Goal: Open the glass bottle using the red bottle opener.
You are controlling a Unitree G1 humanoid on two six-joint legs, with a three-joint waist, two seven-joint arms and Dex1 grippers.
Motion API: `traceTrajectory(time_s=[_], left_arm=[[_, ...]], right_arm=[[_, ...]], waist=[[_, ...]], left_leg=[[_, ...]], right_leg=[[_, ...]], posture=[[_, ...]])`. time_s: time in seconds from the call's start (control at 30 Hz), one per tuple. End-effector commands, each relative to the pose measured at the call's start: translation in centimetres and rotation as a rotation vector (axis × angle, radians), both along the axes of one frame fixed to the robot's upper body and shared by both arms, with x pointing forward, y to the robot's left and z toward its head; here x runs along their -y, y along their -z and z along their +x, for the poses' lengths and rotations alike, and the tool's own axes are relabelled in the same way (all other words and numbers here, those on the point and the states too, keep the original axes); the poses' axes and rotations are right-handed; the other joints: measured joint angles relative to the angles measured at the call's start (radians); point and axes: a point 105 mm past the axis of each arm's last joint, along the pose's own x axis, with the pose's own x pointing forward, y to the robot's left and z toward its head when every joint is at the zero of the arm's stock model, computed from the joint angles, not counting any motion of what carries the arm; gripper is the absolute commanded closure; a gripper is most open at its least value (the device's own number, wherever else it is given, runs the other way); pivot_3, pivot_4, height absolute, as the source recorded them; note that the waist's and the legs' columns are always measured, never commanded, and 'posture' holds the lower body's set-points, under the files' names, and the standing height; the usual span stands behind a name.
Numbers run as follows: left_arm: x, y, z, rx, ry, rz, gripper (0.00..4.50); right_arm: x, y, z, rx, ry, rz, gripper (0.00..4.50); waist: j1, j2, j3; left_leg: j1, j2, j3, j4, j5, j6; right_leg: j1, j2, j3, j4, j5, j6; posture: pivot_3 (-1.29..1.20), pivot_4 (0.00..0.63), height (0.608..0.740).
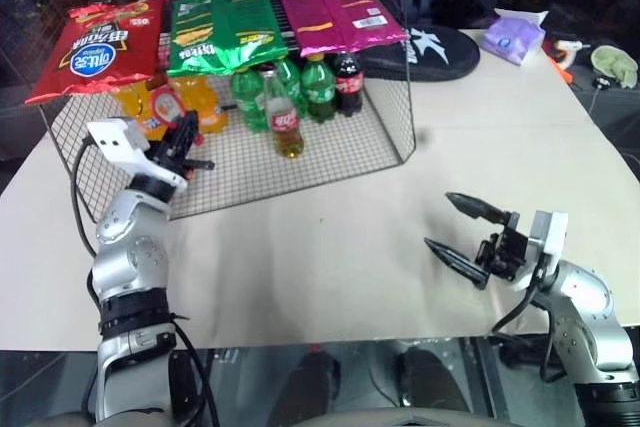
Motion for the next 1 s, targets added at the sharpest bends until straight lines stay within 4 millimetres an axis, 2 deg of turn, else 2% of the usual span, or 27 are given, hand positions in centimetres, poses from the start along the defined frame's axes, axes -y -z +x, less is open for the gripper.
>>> traceTrajectory(time_s=[0.03, 0.17, 0.3, 0.4, 0.6, 0.73, 0.9, 1.0], left_arm=[[2.6, -0.8, -1.2, 0.022, 0.181, -0.03, 4.47], [4.9, 0.0, -2.5, -0.025, 0.362, -0.11, 4.47], [7.1, 0.4, -4.3, -0.075, 0.547, -0.212, 4.47], [9.6, 0.0, -5.3, -0.094, 0.698, -0.321, 4.47], [15.6, -1.0, -5.4, -0.089, 0.92, -0.54, 4.47], [18.7, -0.3, -5.4, -0.131, 1.023, -0.59, 4.47], [20.5, 0.3, -6.1, -0.183, 1.142, -0.596, 4.47], [20.8, 0.7, -6.1, -0.207, 1.169, -0.589, 4.47]], right_arm=[[0.0, -1.2, 0.2, 0.022, 0.017, 0.028, 0.29], [-0.4, -1.6, 0.2, -0.025, 0.0, 0.064, 0.29], [-1.2, -1.7, 1.0, -0.124, 0.05, 0.067, 0.29], [-2.6, -2.2, 1.8, -0.22, 0.053, 0.054, 0.29], [-5.1, -2.8, 2.1, -0.449, -0.063, -0.011, 0.29], [-6.8, -4.2, 1.2, -0.548, -0.215, 0.036, 0.29], [-7.8, -4.8, 0.9, -0.631, -0.282, 0.04, 0.29], [-8.1, -5.5, 0.8, -0.649, -0.314, 0.046, 0.29]], waist=[[0.0, 0.0, 0.0], [0.0, 0.0, 0.0], [-0.003, 0.0, 0.0], [0.0, 0.0, 0.0], [0.007, 0.0, 0.0], [0.0, 0.0, 0.0], [-0.002, 0.0, 0.0], [-0.001, 0.0, 0.0]], left_leg=[[0.0, 0.0, 0.0, 0.0, 0.0, 0.0], [0.0, 0.0, 0.0, 0.0, 0.0, 0.0], [0.0, 0.001, 0.0, 0.0, 0.0, 0.0], [0.0, 0.001, 0.0, 0.0, 0.0, 0.0], [0.0, 0.0, 0.0, 0.003, 0.0, 0.0], [-0.001, 0.0, 0.0, 0.003, 0.0, 0.0], [0.0, 0.001, 0.0, 0.003, 0.0, 0.0], [-0.001, 0.0, 0.0, 0.003, 0.0, 0.0]], right_leg=[[0.0, 0.0, 0.0, 0.0, 0.0, 0.0], [0.0, 0.0, 0.0, 0.0, 0.0, 0.0], [0.0, 0.0, 0.001, 0.0, 0.0, 0.0], [0.0, 0.0, 0.001, 0.001, 0.0, 0.0], [0.0, 0.0, 0.0, 0.001, 0.0, 0.0], [0.001, 0.0, 0.0, 0.0, 0.0, 0.0], [0.001, 0.001, 0.0, 0.001, 0.0, 0.0], [0.001, 0.001, 0.0, 0.001, 0.0, 0.0]], posture=[[0.0, 0.15, 0.74], [0.0, 0.15, 0.74], [0.0, 0.15, 0.74], [0.0, 0.15, 0.74], [0.0, 0.15, 0.74], [0.0, 0.15, 0.74], [0.0, 0.15, 0.74], [0.0, 0.15, 0.74]])
